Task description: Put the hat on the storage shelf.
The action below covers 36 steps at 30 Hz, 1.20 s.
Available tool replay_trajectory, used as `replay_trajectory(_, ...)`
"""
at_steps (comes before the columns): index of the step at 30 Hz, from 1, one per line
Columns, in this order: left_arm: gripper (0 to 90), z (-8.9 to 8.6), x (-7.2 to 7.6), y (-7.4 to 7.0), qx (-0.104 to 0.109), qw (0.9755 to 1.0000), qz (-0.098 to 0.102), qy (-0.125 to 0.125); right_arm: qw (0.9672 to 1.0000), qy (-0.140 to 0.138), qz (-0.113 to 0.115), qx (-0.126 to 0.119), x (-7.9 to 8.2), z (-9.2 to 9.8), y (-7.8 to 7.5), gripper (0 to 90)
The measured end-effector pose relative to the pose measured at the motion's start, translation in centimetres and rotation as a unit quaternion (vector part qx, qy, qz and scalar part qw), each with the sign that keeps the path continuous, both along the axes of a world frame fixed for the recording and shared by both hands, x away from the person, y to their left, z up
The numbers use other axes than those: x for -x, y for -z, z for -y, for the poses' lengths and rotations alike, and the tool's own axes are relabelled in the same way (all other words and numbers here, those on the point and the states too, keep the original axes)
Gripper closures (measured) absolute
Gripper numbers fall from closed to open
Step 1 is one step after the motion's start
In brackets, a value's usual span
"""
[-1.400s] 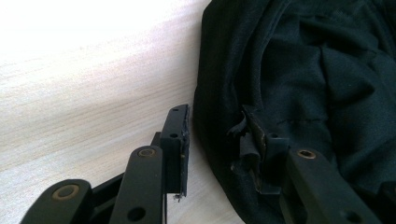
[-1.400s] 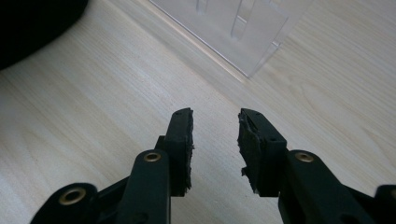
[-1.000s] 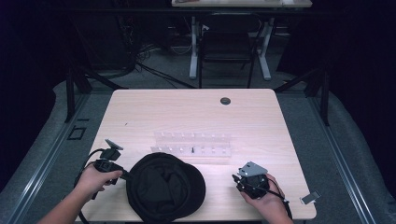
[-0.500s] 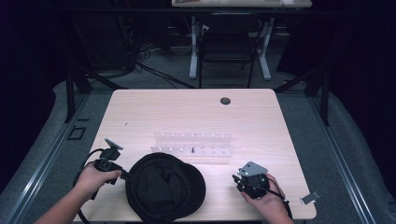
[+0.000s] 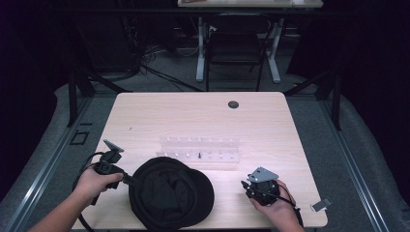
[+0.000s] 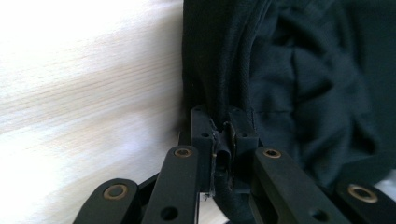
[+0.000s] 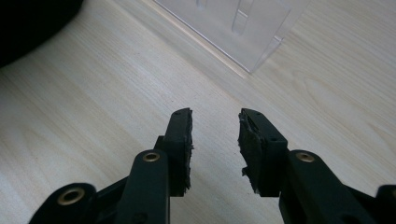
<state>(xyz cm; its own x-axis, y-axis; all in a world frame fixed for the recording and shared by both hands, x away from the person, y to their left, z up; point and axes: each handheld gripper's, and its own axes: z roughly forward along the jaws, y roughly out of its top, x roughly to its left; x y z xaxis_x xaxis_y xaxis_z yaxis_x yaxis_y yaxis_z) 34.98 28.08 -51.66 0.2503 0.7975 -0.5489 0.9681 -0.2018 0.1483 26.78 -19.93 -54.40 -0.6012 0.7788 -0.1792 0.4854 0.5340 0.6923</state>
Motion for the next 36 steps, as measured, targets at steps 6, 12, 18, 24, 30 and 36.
replay_trajectory(6,84.5,0.0,0.2,-1.1,-0.004,0.9999,-0.008,-0.01,1.0,0.0,-0.001,-0.002,0.0,0.0,0.0,64.5)
replay_trajectory(12,84.9,-0.1,0.2,-2.1,-0.001,0.9999,-0.005,-0.012,1.0,0.002,-0.001,-0.005,0.0,0.0,0.0,64.5)
replay_trajectory(18,84.9,-0.3,0.2,-2.8,0.013,0.9996,-0.007,-0.026,1.0,0.002,0.0,-0.003,0.0,0.1,0.0,64.5)
replay_trajectory(24,84.9,-0.2,0.4,-3.7,0.014,0.9995,-0.004,-0.027,1.0,0.005,0.0,-0.007,0.0,0.2,0.0,64.4)
replay_trajectory(30,85.0,-0.1,0.6,-4.8,0.029,0.9989,0.003,-0.036,1.0,0.005,-0.001,-0.004,0.0,0.2,0.0,64.4)
replay_trajectory(36,85.1,-0.1,0.8,-5.7,0.056,0.9978,0.003,-0.035,0.9999,0.006,0.001,-0.008,0.0,0.2,0.1,64.4)
